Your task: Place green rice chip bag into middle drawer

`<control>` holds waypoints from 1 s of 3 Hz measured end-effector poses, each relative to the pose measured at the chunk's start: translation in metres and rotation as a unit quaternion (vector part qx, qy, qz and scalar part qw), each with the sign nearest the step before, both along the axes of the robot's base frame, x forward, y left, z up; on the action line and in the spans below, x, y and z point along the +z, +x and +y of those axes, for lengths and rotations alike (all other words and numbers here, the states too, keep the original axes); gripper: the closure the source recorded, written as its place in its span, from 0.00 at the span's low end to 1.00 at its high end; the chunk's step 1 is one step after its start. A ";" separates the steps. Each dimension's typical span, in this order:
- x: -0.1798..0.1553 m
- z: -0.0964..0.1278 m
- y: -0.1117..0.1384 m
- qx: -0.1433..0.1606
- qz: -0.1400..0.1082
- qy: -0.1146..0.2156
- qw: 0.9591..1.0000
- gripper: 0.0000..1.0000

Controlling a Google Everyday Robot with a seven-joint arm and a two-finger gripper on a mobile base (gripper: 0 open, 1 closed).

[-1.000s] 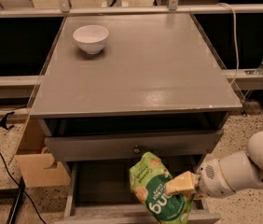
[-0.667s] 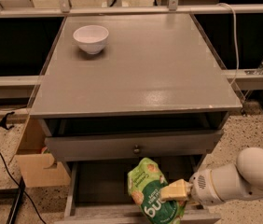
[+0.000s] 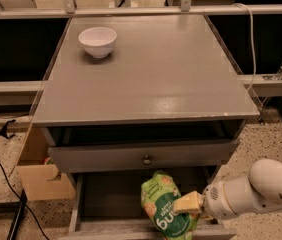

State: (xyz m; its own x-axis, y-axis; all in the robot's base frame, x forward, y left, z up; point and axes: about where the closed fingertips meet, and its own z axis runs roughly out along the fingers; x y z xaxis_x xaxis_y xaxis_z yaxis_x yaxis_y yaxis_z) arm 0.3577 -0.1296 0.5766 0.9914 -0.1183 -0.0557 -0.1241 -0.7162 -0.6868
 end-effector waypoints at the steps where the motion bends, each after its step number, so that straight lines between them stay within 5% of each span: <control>1: -0.028 -0.006 0.010 -0.017 0.021 -0.011 1.000 1.00; 3: -0.067 -0.008 0.033 -0.024 -0.014 0.019 0.999 1.00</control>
Offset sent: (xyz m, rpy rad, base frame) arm 0.0342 -0.0157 -0.0741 -0.0058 0.0304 -0.0601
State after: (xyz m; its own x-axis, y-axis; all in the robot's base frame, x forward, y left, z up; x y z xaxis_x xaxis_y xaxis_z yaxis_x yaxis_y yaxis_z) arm 0.3905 -0.1379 0.5092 0.9859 -0.1640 -0.0334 -0.1379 -0.6831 -0.7172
